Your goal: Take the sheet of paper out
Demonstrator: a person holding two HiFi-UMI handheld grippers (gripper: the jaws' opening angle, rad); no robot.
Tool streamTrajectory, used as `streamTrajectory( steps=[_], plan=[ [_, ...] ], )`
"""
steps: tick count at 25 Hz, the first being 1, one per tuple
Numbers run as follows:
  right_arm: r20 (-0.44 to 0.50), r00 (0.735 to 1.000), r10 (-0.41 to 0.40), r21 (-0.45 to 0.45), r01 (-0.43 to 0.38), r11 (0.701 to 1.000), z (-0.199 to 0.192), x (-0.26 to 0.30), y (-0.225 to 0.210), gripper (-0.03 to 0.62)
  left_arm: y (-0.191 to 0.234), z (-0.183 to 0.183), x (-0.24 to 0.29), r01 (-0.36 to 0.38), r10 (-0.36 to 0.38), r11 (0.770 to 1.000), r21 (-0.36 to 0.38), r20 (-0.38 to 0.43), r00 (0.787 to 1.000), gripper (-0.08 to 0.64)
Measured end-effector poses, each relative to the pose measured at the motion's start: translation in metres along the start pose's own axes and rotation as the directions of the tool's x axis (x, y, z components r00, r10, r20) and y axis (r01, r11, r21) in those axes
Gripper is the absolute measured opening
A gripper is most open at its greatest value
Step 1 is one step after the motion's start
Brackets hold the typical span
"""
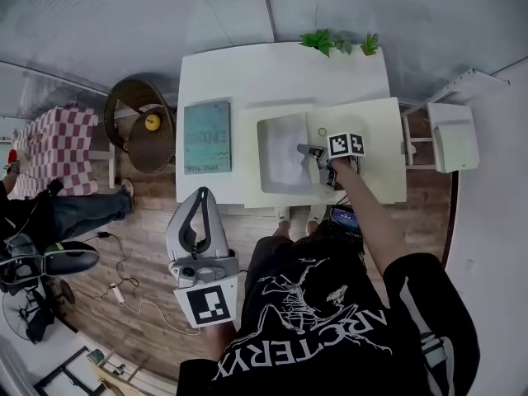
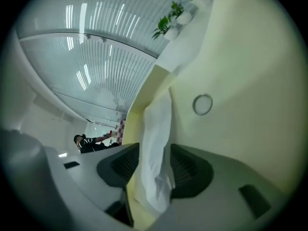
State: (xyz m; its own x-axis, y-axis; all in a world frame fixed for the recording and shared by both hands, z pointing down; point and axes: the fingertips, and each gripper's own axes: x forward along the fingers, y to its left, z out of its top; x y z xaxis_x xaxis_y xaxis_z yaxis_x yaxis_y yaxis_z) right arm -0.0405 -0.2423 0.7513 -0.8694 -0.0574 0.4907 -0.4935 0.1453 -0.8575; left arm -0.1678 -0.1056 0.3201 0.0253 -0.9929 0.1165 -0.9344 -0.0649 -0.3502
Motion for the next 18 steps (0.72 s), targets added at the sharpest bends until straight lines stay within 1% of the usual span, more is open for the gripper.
streamTrajectory(
  steps=[4, 5, 8, 10, 12, 15, 18],
  plan=[
    [-0.043, 0.995, 0.093, 0.068, -0.090, 0.994, -0.011, 0.023, 0.012, 0.178, 0.008, -0.006, -0.012, -0.031, 0.031, 1.000, 0.002, -0.011, 0.999, 0.011],
    [-0.048, 0.993, 0.105, 0.077, -0.101, 0.992, -0.012, 0.029, 0.016, 0.167, 0.009, -0.006, -0.014, -0.035, 0.035, 0.999, 0.000, -0.013, 0.999, 0.011],
    [-0.062, 0.994, 0.089, 0.075, -0.085, 0.994, -0.014, 0.044, 0.018, 0.120, 0.010, -0.007, -0.016, -0.037, 0.037, 0.999, -0.001, -0.012, 0.999, 0.011],
    [-0.072, 0.996, 0.051, 0.045, -0.048, 0.998, -0.015, 0.047, 0.015, 0.042, 0.009, -0.007, -0.017, -0.034, 0.034, 0.999, -0.001, -0.004, 0.999, 0.011],
    [-0.061, 0.998, 0.025, 0.015, -0.024, 1.000, -0.015, 0.040, 0.012, 0.024, 0.008, -0.006, -0.017, -0.026, 0.026, 1.000, -0.001, 0.005, 1.000, 0.011],
    [-0.028, 0.999, 0.023, -0.033, -0.024, 0.999, -0.010, 0.020, 0.021, 0.019, 0.005, -0.002, -0.014, -0.003, 0.003, 1.000, -0.008, 0.028, 1.000, 0.011],
    [0.014, 1.000, 0.026, -0.126, -0.024, 0.992, -0.005, -0.011, 0.040, 0.018, -0.001, 0.005, -0.006, 0.037, -0.036, 0.999, -0.019, 0.068, 0.997, 0.011]
  ],
)
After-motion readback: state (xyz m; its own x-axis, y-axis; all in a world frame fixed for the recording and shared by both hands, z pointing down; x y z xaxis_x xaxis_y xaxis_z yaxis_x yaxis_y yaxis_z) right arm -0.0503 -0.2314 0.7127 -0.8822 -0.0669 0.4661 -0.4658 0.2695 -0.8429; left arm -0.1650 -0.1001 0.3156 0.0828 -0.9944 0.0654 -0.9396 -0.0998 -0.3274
